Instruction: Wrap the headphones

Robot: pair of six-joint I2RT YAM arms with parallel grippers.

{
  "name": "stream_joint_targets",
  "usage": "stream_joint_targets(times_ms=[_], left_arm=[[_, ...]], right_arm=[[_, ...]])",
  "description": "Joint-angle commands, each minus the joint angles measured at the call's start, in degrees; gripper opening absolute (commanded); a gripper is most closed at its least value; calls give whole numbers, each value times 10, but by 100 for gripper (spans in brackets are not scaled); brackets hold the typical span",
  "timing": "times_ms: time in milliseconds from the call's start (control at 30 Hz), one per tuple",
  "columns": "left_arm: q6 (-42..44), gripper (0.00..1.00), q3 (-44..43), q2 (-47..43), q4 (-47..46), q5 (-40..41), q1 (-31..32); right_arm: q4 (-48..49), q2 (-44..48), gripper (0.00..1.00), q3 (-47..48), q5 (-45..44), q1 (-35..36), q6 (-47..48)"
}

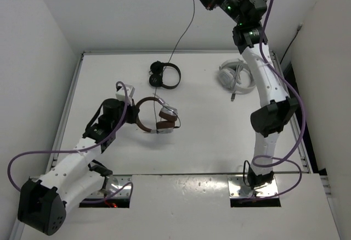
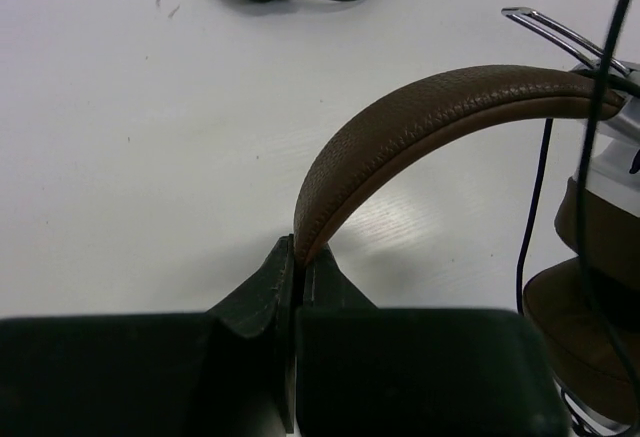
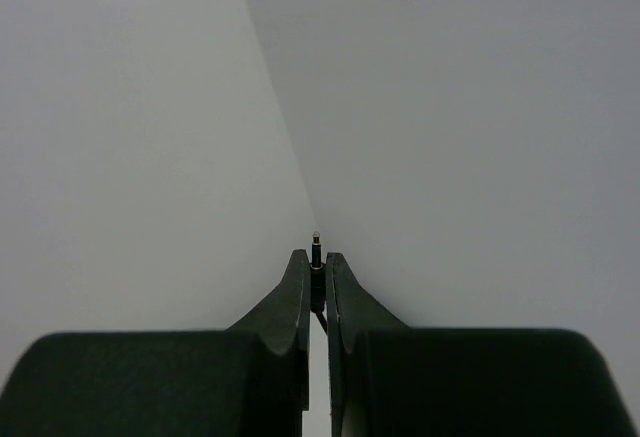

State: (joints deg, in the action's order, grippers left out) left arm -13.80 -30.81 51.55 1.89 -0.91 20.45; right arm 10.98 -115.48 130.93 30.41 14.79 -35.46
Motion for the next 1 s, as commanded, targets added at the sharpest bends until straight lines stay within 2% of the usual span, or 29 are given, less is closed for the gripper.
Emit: stream_joint_targets(times_ms=[0, 133, 400, 500, 667, 967], left_arm=[[-45, 0, -16, -36, 14, -16, -8], [-56, 0, -27, -47, 39, -16, -20], [-119, 0, -80, -42, 65, -83, -66], [-131, 0, -114, -36, 73, -135, -87], [-145, 0, -145, -36, 79, -146, -93], [-211, 0, -218, -1, 96, -190, -191]], right_arm=[[35, 10, 0, 6, -8, -26, -12], [35, 4, 0, -5, -8, -56, -12], [25, -6, 0, -46, 17, -82, -7], [19, -18, 0, -59, 17, -89, 0], [14, -30, 0, -72, 23, -100, 6], [9, -41, 0, -105, 23, -119, 12]])
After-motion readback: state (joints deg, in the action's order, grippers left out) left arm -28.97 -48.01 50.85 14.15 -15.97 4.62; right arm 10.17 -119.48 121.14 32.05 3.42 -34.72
